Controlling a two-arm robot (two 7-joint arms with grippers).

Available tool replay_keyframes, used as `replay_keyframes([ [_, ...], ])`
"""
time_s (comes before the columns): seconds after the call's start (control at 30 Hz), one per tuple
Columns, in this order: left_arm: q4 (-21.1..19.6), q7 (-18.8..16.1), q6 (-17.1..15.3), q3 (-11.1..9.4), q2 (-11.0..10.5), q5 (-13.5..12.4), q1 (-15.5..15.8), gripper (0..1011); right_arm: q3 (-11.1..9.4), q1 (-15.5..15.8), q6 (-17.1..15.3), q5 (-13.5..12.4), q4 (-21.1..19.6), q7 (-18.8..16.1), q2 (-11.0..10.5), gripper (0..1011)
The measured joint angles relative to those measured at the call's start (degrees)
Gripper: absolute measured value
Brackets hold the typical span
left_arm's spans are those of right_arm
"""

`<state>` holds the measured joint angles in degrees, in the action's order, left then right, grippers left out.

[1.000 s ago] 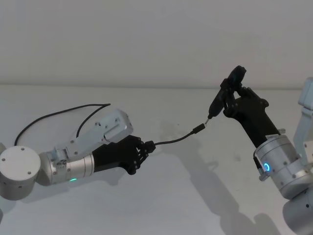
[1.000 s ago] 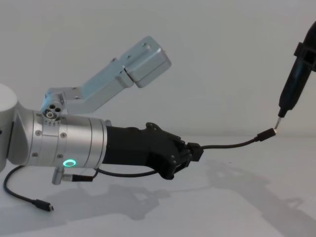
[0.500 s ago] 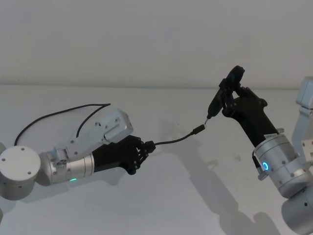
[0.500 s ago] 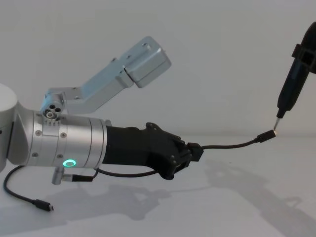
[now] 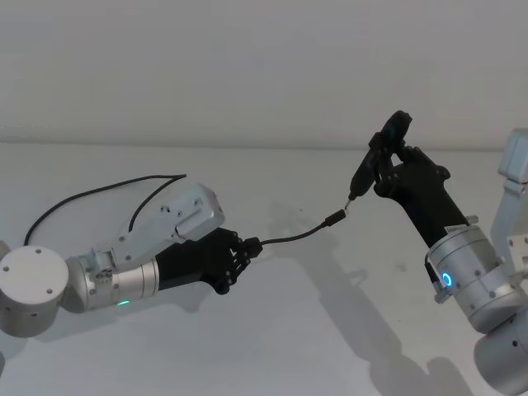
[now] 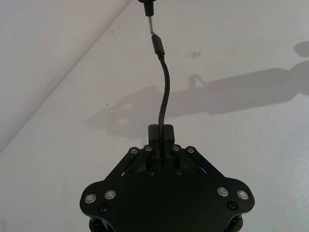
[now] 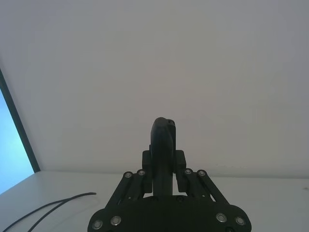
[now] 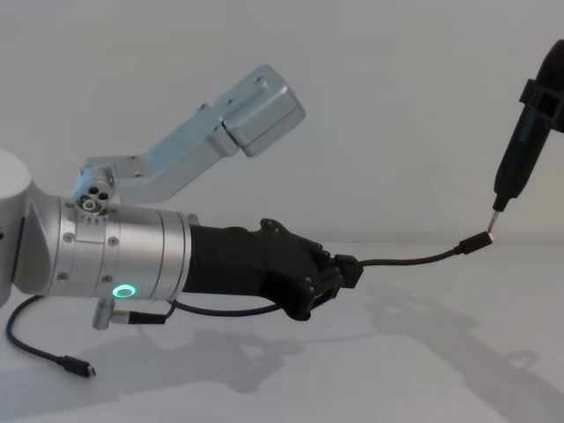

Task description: Pick up the data cable with the one hand.

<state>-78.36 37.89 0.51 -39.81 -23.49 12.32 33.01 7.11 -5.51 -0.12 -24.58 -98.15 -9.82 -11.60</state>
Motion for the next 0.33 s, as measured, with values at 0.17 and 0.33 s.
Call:
replay_keyframes([
  [0.17,0.0,0.0,0.0,0.0,0.0,0.0,0.0,49,0.0,-0.03,0.0,0.03,0.03,0.01,0.02,275],
  [0.33,0.0,0.0,0.0,0.0,0.0,0.0,0.0,49,-0.01,-0.06,0.0,0.03,0.06,0.0,0.02,274],
])
